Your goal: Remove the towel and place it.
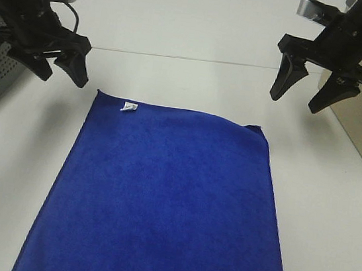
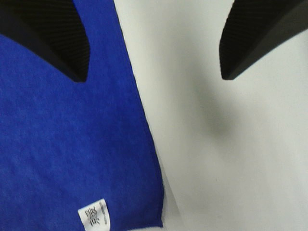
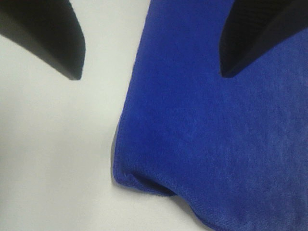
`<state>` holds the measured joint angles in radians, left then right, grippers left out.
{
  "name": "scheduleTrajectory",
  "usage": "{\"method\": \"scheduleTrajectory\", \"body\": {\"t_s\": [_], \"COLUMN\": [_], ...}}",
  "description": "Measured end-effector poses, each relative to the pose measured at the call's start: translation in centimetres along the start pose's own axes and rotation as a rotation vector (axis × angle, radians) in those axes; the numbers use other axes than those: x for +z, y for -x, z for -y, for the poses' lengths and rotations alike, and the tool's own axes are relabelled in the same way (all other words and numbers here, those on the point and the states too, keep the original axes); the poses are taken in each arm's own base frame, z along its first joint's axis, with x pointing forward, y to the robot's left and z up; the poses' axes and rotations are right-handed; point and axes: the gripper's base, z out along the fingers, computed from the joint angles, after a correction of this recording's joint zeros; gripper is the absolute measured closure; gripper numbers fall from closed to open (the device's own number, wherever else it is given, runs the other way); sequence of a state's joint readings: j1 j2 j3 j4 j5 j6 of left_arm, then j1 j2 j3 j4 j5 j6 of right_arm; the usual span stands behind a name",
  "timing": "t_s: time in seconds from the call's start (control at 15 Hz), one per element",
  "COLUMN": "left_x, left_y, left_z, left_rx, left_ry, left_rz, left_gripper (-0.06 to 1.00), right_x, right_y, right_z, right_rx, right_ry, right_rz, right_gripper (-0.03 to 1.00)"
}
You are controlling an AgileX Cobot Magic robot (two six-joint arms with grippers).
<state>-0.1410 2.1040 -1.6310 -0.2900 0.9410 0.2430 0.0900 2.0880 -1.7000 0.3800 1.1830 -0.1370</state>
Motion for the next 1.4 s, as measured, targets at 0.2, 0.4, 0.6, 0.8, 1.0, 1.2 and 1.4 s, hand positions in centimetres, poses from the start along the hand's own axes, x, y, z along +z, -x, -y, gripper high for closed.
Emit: {"method": "scheduleTrajectory", "body": {"t_s": [0.2,0.4,0.6,0.8,1.0,1.2,1.4], "left_x": [3.3,6.3,8.1,9.2,9.3,9.3,9.6], "left_y": [2.9,3.8,3.6,3.4,3.4,3.4,3.4], "left_z": [-0.8,-1.4,-1.7,-1.8,-1.8,-1.7,-0.4], "left_rx": [0.015,0.016,0.020,0.020,0.021,0.028,0.056], "left_ry": [-0.020,-0.042,-0.047,-0.054,-0.058,-0.059,-0.064], "left_rz": [0.005,-0.056,-0.088,-0.108,-0.109,-0.111,-0.119], "left_gripper": [0.24,0.24,0.24,0.24,0.24,0.24,0.24], "right_x": [2.9,5.3,7.6,9.2,10.0,10.0,10.1], "right_y": [1.2,1.9,2.2,2.3,2.6,2.7,2.7], "right_z": [1.2,2.2,3.1,3.5,3.7,3.7,3.6], "right_rx": [0.006,0.008,0.012,0.013,0.018,0.020,0.026], "right_ry": [-0.009,-0.017,-0.016,0.005,0.020,0.023,0.035], "right_rz": [0.010,0.007,-0.018,-0.034,-0.028,-0.026,-0.024], "right_gripper": [0.21,0.21,0.21,0.21,0.21,0.21,0.21]}}
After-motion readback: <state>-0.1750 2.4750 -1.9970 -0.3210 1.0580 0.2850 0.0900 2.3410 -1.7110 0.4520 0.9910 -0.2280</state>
